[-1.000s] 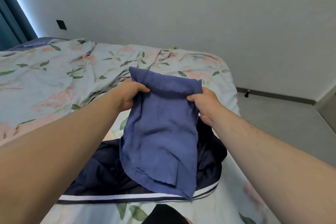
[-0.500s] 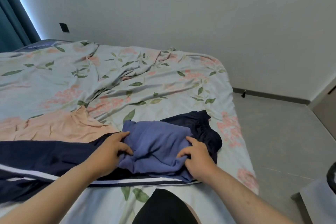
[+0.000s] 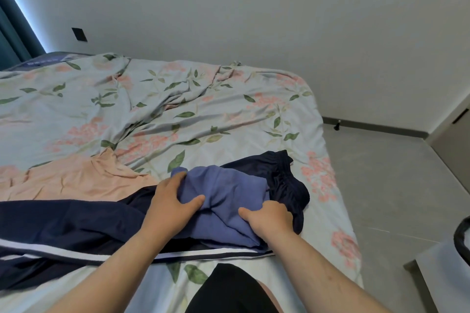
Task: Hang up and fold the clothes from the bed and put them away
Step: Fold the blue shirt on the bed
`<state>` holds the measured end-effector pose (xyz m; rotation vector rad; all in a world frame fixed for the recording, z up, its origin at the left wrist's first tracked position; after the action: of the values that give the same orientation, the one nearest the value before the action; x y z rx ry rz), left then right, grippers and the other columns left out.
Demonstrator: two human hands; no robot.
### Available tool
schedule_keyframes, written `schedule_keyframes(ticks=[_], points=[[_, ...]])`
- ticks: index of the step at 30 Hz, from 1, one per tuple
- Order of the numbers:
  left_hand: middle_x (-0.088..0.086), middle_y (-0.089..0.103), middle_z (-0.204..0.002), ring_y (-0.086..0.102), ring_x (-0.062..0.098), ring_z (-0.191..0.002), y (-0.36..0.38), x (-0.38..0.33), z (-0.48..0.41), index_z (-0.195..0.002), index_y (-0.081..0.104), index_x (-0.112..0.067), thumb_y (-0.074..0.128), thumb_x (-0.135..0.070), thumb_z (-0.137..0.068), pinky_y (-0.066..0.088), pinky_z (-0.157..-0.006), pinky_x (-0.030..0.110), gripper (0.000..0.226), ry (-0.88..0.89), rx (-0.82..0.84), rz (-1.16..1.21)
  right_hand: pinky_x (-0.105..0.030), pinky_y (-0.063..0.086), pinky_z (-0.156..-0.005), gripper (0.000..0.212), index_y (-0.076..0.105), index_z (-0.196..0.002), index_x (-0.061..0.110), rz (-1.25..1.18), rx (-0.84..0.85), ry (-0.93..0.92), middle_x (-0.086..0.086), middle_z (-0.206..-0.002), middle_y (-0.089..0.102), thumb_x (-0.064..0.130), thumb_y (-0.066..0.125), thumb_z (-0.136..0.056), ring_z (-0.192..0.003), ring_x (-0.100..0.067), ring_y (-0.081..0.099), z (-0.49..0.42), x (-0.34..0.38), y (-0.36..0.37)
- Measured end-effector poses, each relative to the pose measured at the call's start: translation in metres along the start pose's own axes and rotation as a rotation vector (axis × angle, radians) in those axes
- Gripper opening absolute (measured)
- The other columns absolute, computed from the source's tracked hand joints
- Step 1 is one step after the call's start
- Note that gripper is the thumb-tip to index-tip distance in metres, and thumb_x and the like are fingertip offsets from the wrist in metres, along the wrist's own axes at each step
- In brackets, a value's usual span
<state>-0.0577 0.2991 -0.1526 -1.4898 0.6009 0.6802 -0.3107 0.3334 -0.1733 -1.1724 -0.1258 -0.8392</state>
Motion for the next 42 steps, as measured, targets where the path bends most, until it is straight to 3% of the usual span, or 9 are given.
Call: schedule_keyframes(ticks=[4,9,14,17,22,26,33,37,42], points=[[0.000,0.050,-0.139,0.046,0.017,-0.131,-0.004,-0.003,0.010,-0.088,0.073,-0.024,0.075,-0.021,-0.086,0.035,-0.098,0.027,0.004,0.192,0.021,-0.171,-0.027,0.048,-0.061,0.024,0.059,-0.071,0.015,-0.242,0.092,-0.067,-0.002,-0.077,0.066,0.031,0.074,-0.082,-0.073,-0.021,0.063,-0.004,-0.010,-0.002],[-0.013,0.054,-0.109,0.053,0.006,-0.102,-0.022,0.016,0.026,-0.064,0.055,-0.025,0.074,-0.014,-0.085,0.043,-0.083,0.030,0.030,0.155,-0.034,-0.194,-0.028,0.022,-0.048,0.049,0.031,-0.058,0.020,-0.202,0.085,-0.043,0.002,-0.057,0.030,0.016,0.074,-0.081,-0.051,-0.014,0.027,-0.011,-0.028,-0.021],[-0.009,0.047,-0.065,0.045,0.012,-0.057,-0.010,0.021,0.031,-0.055,0.040,-0.013,0.063,-0.031,-0.077,0.034,-0.056,0.030,0.037,0.013,0.076,-0.130,-0.025,0.025,-0.050,0.030,0.036,-0.067,0.016,-0.089,0.111,-0.046,0.001,-0.065,0.037,0.002,0.059,-0.081,-0.058,-0.015,0.031,-0.010,-0.025,-0.011],[-0.008,0.035,-0.048,0.035,0.011,-0.046,-0.018,0.018,0.020,-0.061,0.035,-0.018,0.070,-0.054,-0.075,0.030,-0.050,0.030,0.052,-0.204,-0.013,0.129,-0.025,0.027,-0.050,0.025,0.037,-0.071,0.017,-0.332,0.088,-0.035,0.002,-0.065,0.040,0.007,0.059,-0.077,-0.054,-0.014,0.035,-0.010,-0.017,-0.015],[0.010,0.072,-0.078,0.070,0.029,-0.080,-0.001,0.018,0.018,-0.086,0.066,-0.001,0.089,-0.042,-0.067,0.057,-0.071,0.041,0.050,-0.457,0.082,0.389,-0.028,0.051,-0.060,0.031,0.066,-0.094,0.011,-0.679,0.132,0.069,-0.002,-0.090,0.072,0.038,0.077,-0.083,-0.079,-0.018,0.069,-0.004,-0.013,-0.009],[0.002,0.073,-0.095,0.068,0.025,-0.092,0.016,0.010,0.013,-0.099,0.068,-0.018,0.091,-0.048,-0.061,0.054,-0.071,0.035,0.054,-0.536,0.213,0.490,-0.033,0.060,-0.072,0.011,0.073,-0.095,0.014,-0.809,0.179,0.022,-0.006,-0.092,0.077,0.012,0.074,-0.084,-0.085,-0.023,0.073,-0.004,-0.011,0.003],[-0.006,0.067,-0.082,0.064,0.016,-0.078,0.009,-0.003,0.021,-0.087,0.062,-0.024,0.079,-0.038,-0.072,0.048,-0.062,0.033,0.026,-0.246,0.039,0.061,-0.041,0.056,-0.081,0.038,0.070,-0.107,0.007,-1.156,0.422,-0.116,-0.016,-0.099,0.071,-0.012,0.056,-0.078,-0.090,-0.030,0.068,0.024,0.001,-0.004],[-0.018,0.068,-0.094,0.064,0.003,-0.090,0.008,-0.024,0.042,-0.096,0.064,-0.037,0.071,-0.050,-0.081,0.049,-0.069,0.023,0.021,-0.147,0.006,0.252,-0.039,0.060,-0.078,0.036,0.075,-0.101,0.001,-1.376,0.616,-0.247,-0.021,-0.100,0.071,-0.005,0.060,-0.069,-0.090,-0.030,0.071,0.049,0.017,-0.032],[-0.010,0.073,-0.112,0.068,0.010,-0.103,0.019,-0.072,0.078,-0.117,0.066,-0.030,0.061,-0.072,-0.079,0.053,-0.083,0.031,0.056,-0.148,0.228,0.667,-0.041,0.058,-0.081,0.033,0.076,-0.101,0.003,-1.433,0.663,-0.364,-0.020,-0.102,0.071,-0.002,0.061,-0.072,-0.091,-0.032,0.070,0.084,0.032,-0.071]])
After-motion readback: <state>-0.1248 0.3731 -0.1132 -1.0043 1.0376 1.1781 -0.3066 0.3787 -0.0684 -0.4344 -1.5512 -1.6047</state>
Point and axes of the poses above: each hand's wrist, its own z-axis away from the middle knuckle, its own y-axis out of the palm, x = y × z, the point moved 7 cm from there along -z, towards the middle knuckle
